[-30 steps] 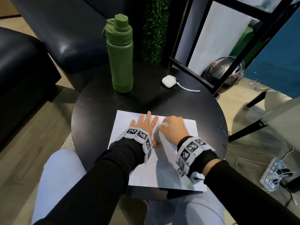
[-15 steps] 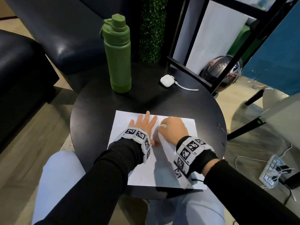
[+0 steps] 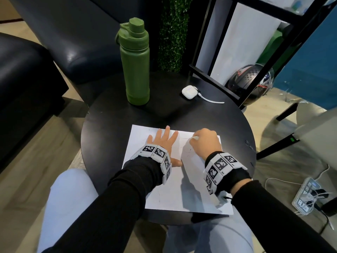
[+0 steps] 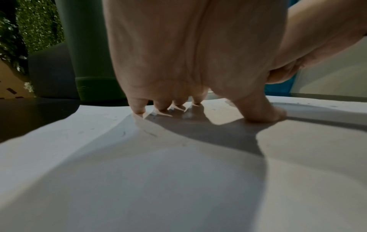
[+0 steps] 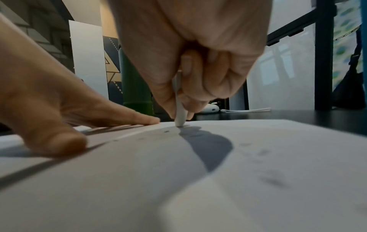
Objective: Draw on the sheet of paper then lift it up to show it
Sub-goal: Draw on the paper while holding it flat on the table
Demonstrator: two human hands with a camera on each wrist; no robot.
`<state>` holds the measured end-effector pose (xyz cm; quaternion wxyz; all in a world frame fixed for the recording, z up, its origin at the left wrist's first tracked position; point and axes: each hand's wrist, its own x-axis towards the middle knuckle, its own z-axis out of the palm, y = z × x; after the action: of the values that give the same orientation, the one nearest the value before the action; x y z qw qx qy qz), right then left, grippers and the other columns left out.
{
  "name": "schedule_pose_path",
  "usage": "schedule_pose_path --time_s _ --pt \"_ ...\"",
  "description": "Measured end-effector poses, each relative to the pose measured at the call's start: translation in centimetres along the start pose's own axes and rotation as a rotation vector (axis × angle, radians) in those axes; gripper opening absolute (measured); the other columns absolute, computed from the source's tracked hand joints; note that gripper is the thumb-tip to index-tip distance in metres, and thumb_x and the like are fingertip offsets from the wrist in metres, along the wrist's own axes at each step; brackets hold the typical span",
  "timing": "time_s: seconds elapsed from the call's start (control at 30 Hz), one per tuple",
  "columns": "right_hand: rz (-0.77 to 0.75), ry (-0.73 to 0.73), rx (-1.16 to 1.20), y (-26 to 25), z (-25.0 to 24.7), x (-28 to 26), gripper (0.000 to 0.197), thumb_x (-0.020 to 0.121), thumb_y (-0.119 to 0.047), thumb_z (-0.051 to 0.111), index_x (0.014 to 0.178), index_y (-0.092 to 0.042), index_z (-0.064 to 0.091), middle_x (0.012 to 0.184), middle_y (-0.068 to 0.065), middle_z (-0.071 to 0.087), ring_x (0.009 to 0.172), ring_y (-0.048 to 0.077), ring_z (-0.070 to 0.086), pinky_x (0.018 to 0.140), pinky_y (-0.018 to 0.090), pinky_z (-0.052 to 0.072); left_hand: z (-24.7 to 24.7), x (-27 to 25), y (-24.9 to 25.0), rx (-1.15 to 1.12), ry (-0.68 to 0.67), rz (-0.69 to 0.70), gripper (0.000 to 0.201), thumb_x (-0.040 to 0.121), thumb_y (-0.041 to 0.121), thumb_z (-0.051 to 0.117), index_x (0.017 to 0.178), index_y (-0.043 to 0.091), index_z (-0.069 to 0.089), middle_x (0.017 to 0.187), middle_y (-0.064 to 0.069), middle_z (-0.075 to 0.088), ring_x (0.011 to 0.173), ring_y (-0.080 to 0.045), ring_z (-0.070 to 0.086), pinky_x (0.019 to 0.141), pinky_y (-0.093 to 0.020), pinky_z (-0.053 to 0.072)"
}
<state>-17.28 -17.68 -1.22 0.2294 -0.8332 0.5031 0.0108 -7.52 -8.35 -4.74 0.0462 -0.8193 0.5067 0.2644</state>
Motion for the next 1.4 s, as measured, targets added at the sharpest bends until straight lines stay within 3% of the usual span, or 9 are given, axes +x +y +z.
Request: schedule_pose_path --time_s 0.17,0.33,0.57,0.73,0.9,1.03,1.13,1.27,1.4 --pt "-0.219 -0.049 -0.033 -1.8 2.1 -1.6 0.022 0.086 -0.014 0.05 0.085 -0.007 0.071 0.087 0.01 0.067 0.087 0.028 0.062 0.069 0.026 0.04 0.0 0.4 -0.2 0.0 0.029 -0.004 0.091 0.089 0.03 0.06 0.151 0.027 -0.006 0.158 -0.004 -0.014 0.146 -0.028 -0.005 0.116 -0.049 0.01" --pt "-0.03 0.012 0.03 0.3 -0.1 -0.3 0.025 0.086 -0.012 0.049 0.095 -0.007 0.072 0.097 0.013 0.069 0.094 0.032 0.062 0.079 0.032 0.049 -0.1 -0.2 0.0 -0.006 0.009 0.009 0.102 0.08 0.057 0.06 0.151 0.026 -0.006 0.158 -0.003 -0.015 0.146 -0.028 -0.006 0.115 -0.051 0.008" --pt "-0.17 -0.022 -0.013 -2.0 2.6 -1.5 0.023 0.087 -0.016 0.05 0.092 -0.009 0.071 0.095 0.009 0.07 0.09 0.027 0.063 0.068 0.025 0.041 -0.2 0.0 -0.2 -0.007 0.011 -0.004 0.096 0.086 0.034 0.063 0.151 0.026 -0.007 0.158 -0.004 -0.015 0.146 -0.027 -0.006 0.116 -0.049 0.008" --pt "0.033 0.052 0.047 -0.3 0.0 0.1 0.025 0.088 -0.014 0.05 0.099 -0.007 0.07 0.1 0.016 0.067 0.081 0.029 0.054 0.074 0.028 0.043 0.1 0.0 0.1 -0.007 0.022 0.005 0.103 0.079 0.059 0.06 0.151 0.025 -0.006 0.158 -0.004 -0.014 0.146 -0.029 -0.005 0.115 -0.052 0.008" --pt "-0.03 0.005 0.082 -3.0 2.3 -0.2 0.024 0.089 -0.019 0.048 0.094 -0.007 0.069 0.092 0.012 0.066 0.091 0.031 0.063 0.068 0.027 0.042 0.0 0.3 -0.3 0.004 0.025 -0.007 0.099 0.085 0.032 0.065 0.151 0.025 -0.009 0.158 -0.004 -0.015 0.146 -0.028 -0.005 0.116 -0.049 0.008" --pt "0.075 0.01 0.058 -1.2 0.4 0.4 0.024 0.086 -0.015 0.05 0.102 -0.007 0.068 0.102 0.016 0.064 0.086 0.033 0.058 0.075 0.03 0.045 0.2 0.1 -0.1 -0.014 0.026 0.012 0.103 0.08 0.055 0.062 0.151 0.025 -0.006 0.158 -0.003 -0.014 0.146 -0.028 -0.006 0.115 -0.05 0.007" --pt "0.065 0.032 0.029 -1.5 0.2 0.4 0.024 0.087 -0.015 0.05 0.102 -0.007 0.067 0.103 0.016 0.064 0.079 0.031 0.051 0.072 0.029 0.042 0.3 0.4 -0.3 -0.004 0.026 0.007 0.102 0.081 0.055 0.062 0.151 0.026 -0.007 0.158 -0.003 -0.015 0.146 -0.028 -0.006 0.115 -0.051 0.007" --pt "-0.013 0.01 0.06 -3.0 1.9 0.1 0.024 0.088 -0.02 0.049 0.097 -0.01 0.069 0.1 0.013 0.066 0.092 0.032 0.061 0.072 0.03 0.042 0.2 0.7 -0.3 0.006 0.03 -0.002 0.1 0.085 0.04 0.065 0.151 0.026 -0.009 0.158 -0.004 -0.015 0.146 -0.028 -0.005 0.116 -0.049 0.008" --pt "0.068 0.021 0.0 -1.2 0.6 0.6 0.02 0.086 -0.015 0.05 0.091 -0.006 0.066 0.087 0.011 0.058 0.077 0.032 0.053 0.07 0.029 0.043 0.4 0.3 -0.2 -0.019 0.03 0.012 0.105 0.078 0.059 0.062 0.151 0.025 -0.006 0.159 -0.003 -0.014 0.146 -0.028 -0.006 0.115 -0.051 0.007"
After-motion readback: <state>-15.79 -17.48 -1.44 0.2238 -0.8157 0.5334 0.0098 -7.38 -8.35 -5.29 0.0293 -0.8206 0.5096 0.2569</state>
